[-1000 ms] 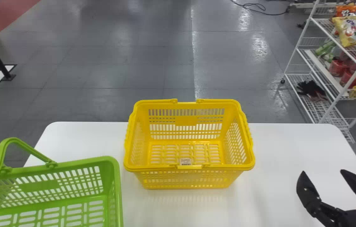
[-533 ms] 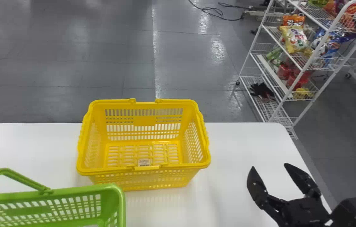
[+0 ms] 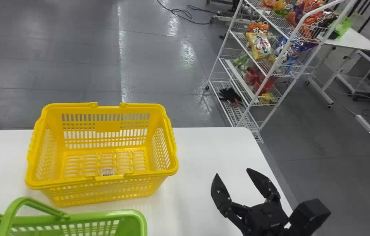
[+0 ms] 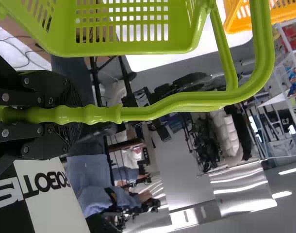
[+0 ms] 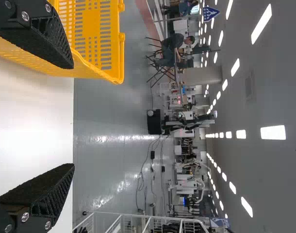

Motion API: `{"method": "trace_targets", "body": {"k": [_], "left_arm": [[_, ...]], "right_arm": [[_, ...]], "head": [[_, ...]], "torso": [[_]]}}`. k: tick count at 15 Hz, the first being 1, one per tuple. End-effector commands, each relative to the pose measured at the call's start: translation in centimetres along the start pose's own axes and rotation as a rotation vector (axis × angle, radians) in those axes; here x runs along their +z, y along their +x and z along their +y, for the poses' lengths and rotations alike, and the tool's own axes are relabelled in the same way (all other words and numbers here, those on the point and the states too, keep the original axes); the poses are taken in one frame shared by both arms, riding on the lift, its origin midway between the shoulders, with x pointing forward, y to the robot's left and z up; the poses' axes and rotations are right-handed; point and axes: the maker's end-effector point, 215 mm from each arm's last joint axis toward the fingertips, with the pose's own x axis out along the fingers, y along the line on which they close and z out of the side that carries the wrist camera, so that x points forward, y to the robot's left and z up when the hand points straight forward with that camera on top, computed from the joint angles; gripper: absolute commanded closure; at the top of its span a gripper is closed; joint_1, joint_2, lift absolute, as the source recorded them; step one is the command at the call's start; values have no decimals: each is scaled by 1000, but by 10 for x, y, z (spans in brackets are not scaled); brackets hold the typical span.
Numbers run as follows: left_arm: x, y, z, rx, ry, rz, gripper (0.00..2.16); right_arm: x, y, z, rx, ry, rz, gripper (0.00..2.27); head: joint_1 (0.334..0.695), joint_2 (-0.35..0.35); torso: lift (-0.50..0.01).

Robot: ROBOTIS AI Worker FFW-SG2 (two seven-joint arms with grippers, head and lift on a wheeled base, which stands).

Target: Grasp handle with right gripper to insert into left gripper then lift and swing left to center

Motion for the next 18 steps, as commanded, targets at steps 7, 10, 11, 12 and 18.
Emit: {"method": "trace_targets", "body": {"k": [7,10,11,12,18], "left_arm": [[26,64,3,-31,45,-19,2067],[32,72,5,-30,38,-41,2071],[31,74,6,-30,31,-43,2071],[30,75,7,-28,25,-42,2071],[32,76,11,-12,17,-54,2071]], "right_arm": [[-1,-2,16,25,7,1,80],[0,-2,18,28,7,-3,80],[1,-2,18,28,6,-6,80],[1,-2,18,28,6,-8,80],[3,-2,20,31,7,-17,80]], "head": [[695,-350],[695,-350],[695,-350],[695,-350],[695,-350]], "torso": [[-93],[-93],[-93],[-93],[-93]]}}
